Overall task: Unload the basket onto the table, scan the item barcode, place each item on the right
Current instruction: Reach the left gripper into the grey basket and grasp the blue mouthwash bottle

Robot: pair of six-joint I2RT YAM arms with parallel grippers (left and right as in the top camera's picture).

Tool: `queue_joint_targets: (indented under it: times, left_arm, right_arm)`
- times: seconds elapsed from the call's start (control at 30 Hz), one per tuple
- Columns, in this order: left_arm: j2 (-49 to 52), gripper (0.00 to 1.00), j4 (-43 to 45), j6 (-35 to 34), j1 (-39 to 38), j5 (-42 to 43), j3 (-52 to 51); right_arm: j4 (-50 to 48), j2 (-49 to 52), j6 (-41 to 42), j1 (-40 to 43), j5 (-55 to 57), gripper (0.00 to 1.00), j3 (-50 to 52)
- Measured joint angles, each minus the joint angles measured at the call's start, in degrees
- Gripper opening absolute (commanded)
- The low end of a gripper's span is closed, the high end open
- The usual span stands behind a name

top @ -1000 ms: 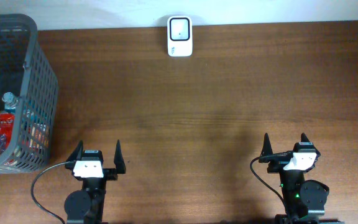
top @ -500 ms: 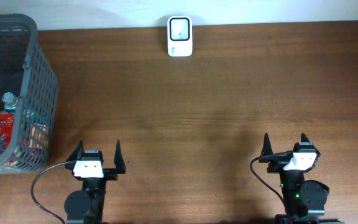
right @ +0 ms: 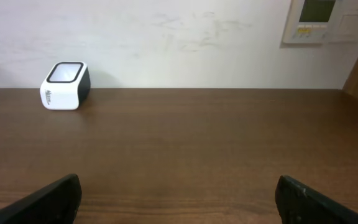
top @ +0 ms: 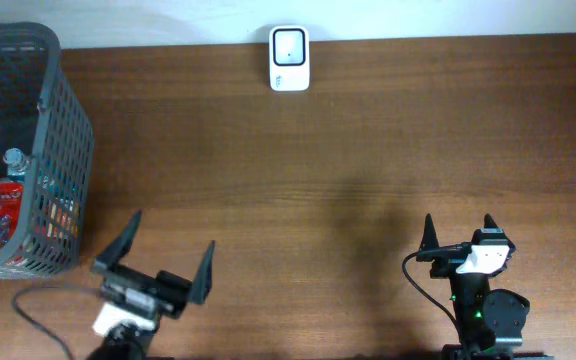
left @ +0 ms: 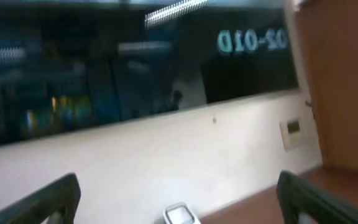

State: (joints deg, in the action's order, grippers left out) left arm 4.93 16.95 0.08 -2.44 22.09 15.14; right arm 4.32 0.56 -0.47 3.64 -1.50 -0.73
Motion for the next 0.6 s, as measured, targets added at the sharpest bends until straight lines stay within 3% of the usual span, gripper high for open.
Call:
queue_joint_targets:
  times: [0.1,0.17,0.23,0.33,0.47,0.6]
  left_arm:
    - [14.08,0.99,-24.24,0.24,0.00,-0.57,22.40]
    - [21.81,0.99,-30.93,0.35,0.07,4.66,31.19]
    - [27.06,0.99,-31.19,0.31,0.07,6.32,35.54]
    - [34.40,0.99,-39.69,-2.80,0.09,-1.16,44.76]
    - [55.71,0.99,-69.70,-4.46,0.22,-14.91,73.57]
    - [70.97,0.99,-77.42,-8.37,0.79,-23.34,87.56]
  right_arm:
    - [0.02,0.04,0.00,0.00,0.00,0.99,0.00]
    - [-0.02,0.02,-0.02,0.00,0.00,0.98,0.00]
    - [0.02,0.11,0.00,0.00,0.00,0.98,0.00]
    - [0.00,0.13,-0.02,0.00,0.00,0.98,0.00]
    - [0.00,0.13,-0.04,0.00,0.00,0.99,0.00]
    - [0.02,0.13,-0.02,0.00,0.00,0.98,0.00]
